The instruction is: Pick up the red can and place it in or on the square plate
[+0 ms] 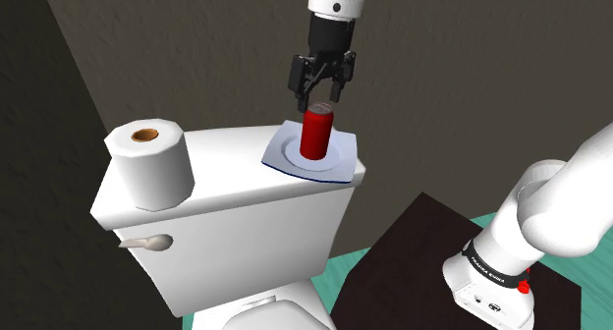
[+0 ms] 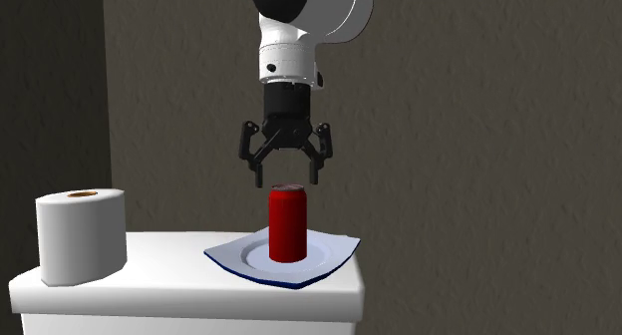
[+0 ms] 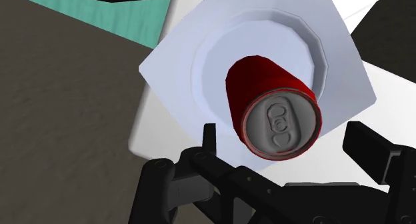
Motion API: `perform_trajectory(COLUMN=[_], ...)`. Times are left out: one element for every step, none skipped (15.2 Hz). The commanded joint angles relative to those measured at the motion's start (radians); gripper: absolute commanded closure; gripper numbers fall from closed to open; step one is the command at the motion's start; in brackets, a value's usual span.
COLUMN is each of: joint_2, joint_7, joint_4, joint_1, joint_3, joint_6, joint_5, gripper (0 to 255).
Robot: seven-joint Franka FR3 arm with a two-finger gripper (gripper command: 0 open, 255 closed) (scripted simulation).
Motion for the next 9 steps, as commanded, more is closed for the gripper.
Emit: perform_trajectory(joint_2=[0.008, 0.014, 0.014, 0.014, 0.014, 0.014, 0.014, 0.014, 0.014], joint_7=[0.005, 0.007, 0.007, 0.007, 0.007, 0.007, 0.007, 0.007, 0.007], joint_4=[0.065, 0.097, 0.097, 0.097, 0.097, 0.097, 0.097, 0.097, 0.097], joint_1=[0.0, -0.001, -0.001, -0.001, -0.001, -0.001, -0.001, -0.001, -0.001], joint_3=[0.001, 0.001, 0.001, 0.001, 0.001, 0.001, 0.001, 0.001, 0.001], joint_6=[-0.058, -0.085, -0.085, -0.085, -0.085, -0.085, -0.085, -0.085, -0.085], joint_5=[-0.003, -0.005, -0.005, -0.005, -0.005, -0.005, -0.005, -0.005, -0.005], gripper=[0, 0, 0, 0, 0, 0, 0, 0, 0])
